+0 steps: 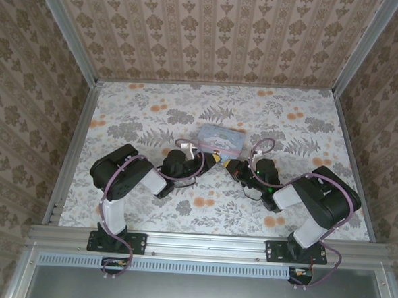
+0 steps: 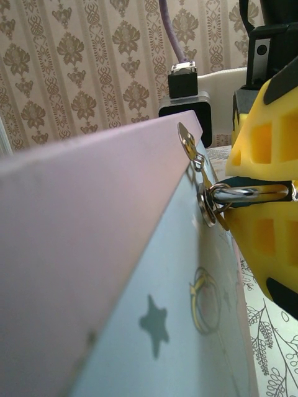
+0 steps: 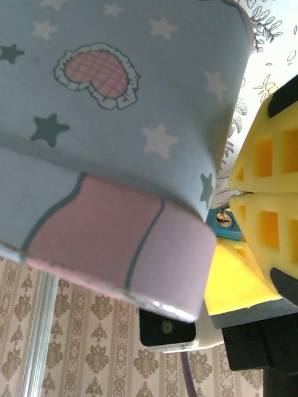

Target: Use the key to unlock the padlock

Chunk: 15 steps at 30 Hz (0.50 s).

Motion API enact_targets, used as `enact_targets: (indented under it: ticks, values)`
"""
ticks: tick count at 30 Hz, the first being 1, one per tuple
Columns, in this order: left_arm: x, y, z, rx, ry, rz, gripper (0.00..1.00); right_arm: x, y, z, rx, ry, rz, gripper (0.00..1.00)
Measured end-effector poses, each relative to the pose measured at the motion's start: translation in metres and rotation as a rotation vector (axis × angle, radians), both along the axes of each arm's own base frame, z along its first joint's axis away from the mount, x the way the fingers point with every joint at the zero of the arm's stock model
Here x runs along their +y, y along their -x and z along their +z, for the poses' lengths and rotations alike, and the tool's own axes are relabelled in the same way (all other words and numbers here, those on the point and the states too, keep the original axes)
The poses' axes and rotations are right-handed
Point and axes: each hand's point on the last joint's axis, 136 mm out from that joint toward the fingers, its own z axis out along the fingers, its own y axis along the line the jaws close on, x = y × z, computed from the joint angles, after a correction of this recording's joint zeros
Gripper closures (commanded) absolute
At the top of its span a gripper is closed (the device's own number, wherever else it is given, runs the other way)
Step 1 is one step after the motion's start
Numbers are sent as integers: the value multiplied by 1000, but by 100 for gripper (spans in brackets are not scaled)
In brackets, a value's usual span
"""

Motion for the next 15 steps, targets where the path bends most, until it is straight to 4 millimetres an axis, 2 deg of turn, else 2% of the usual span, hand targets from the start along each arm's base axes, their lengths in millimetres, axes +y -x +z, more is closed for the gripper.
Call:
enact_targets:
  ticks: [15]
  values:
    - [0,0,1,-4,3,1,100,-4,3,3,1,34,-6,100]
